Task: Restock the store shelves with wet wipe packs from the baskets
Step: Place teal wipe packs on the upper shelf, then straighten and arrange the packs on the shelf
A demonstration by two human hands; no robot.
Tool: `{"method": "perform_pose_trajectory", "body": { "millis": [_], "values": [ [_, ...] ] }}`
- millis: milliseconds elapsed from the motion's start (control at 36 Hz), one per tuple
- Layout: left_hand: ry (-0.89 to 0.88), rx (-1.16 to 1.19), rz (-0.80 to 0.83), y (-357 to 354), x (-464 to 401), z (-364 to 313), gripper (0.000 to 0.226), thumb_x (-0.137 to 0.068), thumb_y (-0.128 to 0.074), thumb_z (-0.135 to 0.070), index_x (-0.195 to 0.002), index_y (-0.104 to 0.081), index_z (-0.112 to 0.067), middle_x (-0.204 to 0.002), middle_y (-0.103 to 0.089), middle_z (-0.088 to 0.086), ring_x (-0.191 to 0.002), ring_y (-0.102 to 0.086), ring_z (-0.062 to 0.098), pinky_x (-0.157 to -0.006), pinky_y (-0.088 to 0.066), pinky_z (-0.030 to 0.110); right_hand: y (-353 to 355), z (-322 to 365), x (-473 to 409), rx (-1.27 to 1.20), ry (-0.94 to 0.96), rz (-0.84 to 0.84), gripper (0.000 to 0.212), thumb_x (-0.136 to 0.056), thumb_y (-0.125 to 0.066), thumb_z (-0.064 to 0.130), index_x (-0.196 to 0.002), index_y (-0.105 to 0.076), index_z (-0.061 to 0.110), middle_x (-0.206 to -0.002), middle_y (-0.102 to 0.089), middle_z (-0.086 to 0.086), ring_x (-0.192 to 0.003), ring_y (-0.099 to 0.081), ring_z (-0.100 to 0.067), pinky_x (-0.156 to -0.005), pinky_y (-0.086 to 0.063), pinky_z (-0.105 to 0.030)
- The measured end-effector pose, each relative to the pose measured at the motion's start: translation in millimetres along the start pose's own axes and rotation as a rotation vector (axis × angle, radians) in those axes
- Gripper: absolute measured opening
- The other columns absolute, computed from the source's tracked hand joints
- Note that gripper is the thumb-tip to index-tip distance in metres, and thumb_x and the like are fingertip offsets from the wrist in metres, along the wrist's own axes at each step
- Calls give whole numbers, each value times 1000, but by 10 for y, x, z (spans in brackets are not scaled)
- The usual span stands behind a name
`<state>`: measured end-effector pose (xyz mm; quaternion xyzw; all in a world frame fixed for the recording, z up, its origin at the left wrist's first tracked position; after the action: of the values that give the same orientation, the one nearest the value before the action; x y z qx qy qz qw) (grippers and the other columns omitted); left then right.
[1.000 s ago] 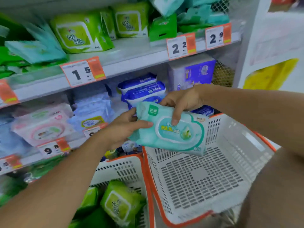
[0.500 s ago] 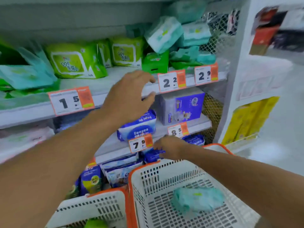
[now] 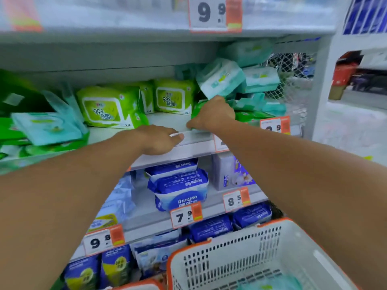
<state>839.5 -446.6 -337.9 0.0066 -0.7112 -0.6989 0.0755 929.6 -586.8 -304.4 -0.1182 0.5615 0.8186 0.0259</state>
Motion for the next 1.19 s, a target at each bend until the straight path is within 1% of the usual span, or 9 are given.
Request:
{"method": "perform_pose_trajectory", "body": {
  "millis": [111,222,361,444,528,667,750,1056,1194],
  "values": [
    [39,407,-147,139,11,151,61,-98,-41,-61,-151,-35,-31,-155,-40,-1,-136,-43,25,-106,-33,31,182,99,3,-219,49,51,50,-76,-69,50,-107,-58,12,-114,-61,-6,-95,-61,-23,-75,-49,-28],
    [-134,606,-635,720,303,288,103,-68,-89,-42,-149,-33,-14,-139,-50,3,-124,-50,20,-99,-40,24,338,341,314,-757,72,595,24,-78,-60,42,-91,-66,22,-95,-69,-4,-76,-65,-20,-64,-51,-26],
    [-307,453,-868,1144,725,95,71,-52,-93,-49,-114,-68,-25,-100,-72,-3,-94,-67,18,-86,-53,32,661,419,633,-834,279,712,55,-81,-53,72,-95,-74,23,-103,-71,-7,-86,-66,-25,-73,-49,-29],
    [-169,552,-770,973,702,103,47,-64,-88,-50,-102,-75,-24,-92,-76,0,-87,-70,16,-79,-53,30,795,-243,231,-763,54,313,85,-82,-41,84,-102,-71,8,-109,-73,-16,-82,-74,-30,-71,-59,-32],
    [-63,885,-636,704,557,142,34,-72,-85,-44,-98,-75,-26,-87,-72,-9,-79,-67,5,-69,-47,17,903,-790,38,-137,-7,-42,73,-84,-60,69,-109,-67,1,-117,-69,-17,-104,-66,-35,-81,-52,-34],
    [8,1423,-275,326,381,9,65,-60,-90,-45,-116,-68,-21,-105,-75,-4,-93,-73,16,-84,-57,32,395,-1005,-12,222,-44,205,81,-72,-58,77,-119,-56,12,-123,-60,-11,-112,-59,-30,-93,-50,-34],
    [-17,1609,-72,171,405,-224,28,-86,-72,-29,-111,-70,-16,-102,-77,6,-86,-75,19,-70,-63,38,285,-820,16,184,89,359,68,-98,-51,50,-155,-31,20,-162,-28,-5,-148,-28,-24,-119,-24,-34],
    [48,1993,61,-177,594,-262,26,-90,-65,-38,-107,-71,-19,-100,-77,7,-82,-76,22,-61,-62,36,369,-677,90,188,112,423,62,-102,-48,40,-155,-28,14,-162,-27,-10,-147,-28,-28,-104,-33,-32],
    [92,2080,50,-269,641,-129,37,-91,-65,-39,-121,-67,-18,-105,-76,9,-87,-75,25,-62,-62,39,608,-486,133,-65,170,214,45,-85,-60,44,-117,-59,11,-117,-61,-14,-103,-58,-29,-82,-46,-35]
  ]
}}
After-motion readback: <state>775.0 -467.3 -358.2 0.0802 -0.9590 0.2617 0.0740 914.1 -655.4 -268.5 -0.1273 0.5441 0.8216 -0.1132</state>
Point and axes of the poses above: each hand's wrist, its own x-axis away from the middle knuckle, its own y-axis out of the back of the hand, z = x × y, the point moved 9 cm from there along -x, towards the middle knuckle
